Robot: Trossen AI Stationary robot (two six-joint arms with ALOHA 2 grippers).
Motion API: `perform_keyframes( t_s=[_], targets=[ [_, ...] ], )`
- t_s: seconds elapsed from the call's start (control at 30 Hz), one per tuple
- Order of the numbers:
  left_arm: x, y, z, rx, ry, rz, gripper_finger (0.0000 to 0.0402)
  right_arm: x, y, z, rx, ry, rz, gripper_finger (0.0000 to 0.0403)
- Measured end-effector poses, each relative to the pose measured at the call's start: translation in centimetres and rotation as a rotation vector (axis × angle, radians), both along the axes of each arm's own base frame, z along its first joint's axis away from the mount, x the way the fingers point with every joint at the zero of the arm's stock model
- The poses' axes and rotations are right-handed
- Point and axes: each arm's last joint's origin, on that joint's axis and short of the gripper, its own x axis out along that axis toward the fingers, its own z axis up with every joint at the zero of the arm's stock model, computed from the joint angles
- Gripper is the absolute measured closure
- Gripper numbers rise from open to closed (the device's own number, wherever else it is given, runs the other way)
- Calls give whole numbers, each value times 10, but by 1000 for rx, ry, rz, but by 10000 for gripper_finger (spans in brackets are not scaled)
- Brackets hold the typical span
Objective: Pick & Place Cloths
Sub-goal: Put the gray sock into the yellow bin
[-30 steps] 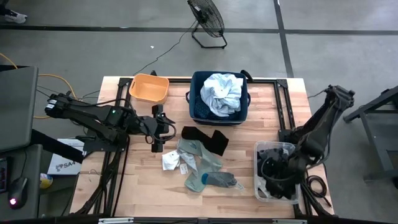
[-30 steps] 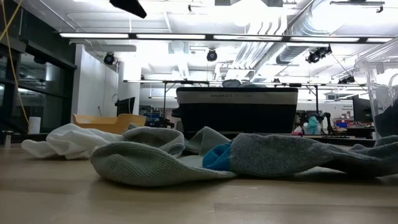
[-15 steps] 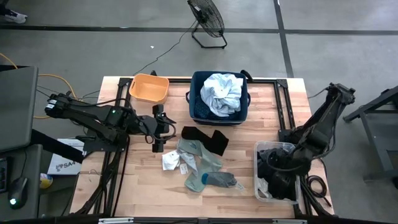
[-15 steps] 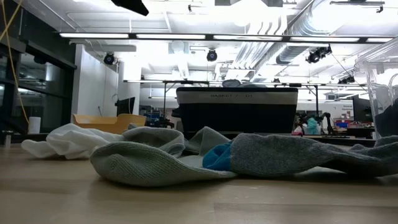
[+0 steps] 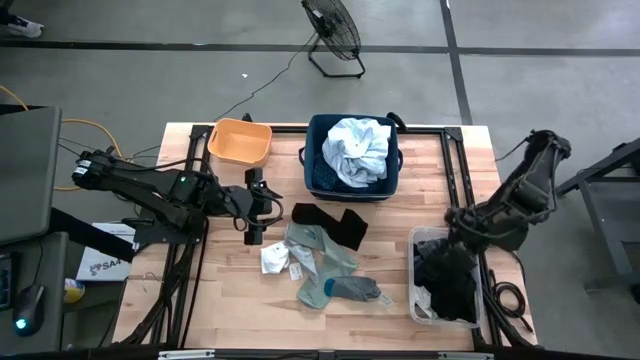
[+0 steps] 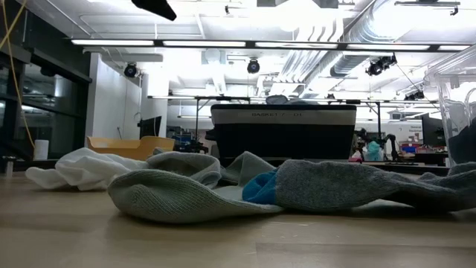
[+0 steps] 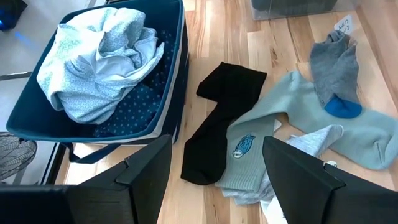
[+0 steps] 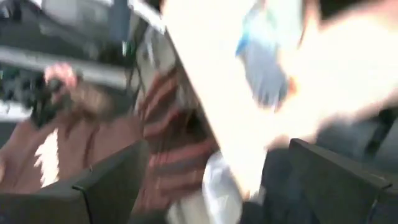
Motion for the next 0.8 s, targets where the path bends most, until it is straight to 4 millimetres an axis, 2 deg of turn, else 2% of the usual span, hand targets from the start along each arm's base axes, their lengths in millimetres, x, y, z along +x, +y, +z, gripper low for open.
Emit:
perform_keyframes(
  t_s=[0.27, 0.53, 0.67, 0.8],
  targets=[
    [0, 0, 0, -7, -2, 5, 153, 27, -13, 1, -426, -205, -131, 21],
    [-3, 1, -3, -18, 35, 22, 153, 84, -13, -9, -848, -261, -56, 21],
    [-4, 1, -5, -26, 55, 34, 153, 113, -16, -22, -934, -219, -53, 21],
    [-5, 1, -6, -23, 66, 34, 153, 135, -18, -37, -899, -182, -8, 21]
  ],
)
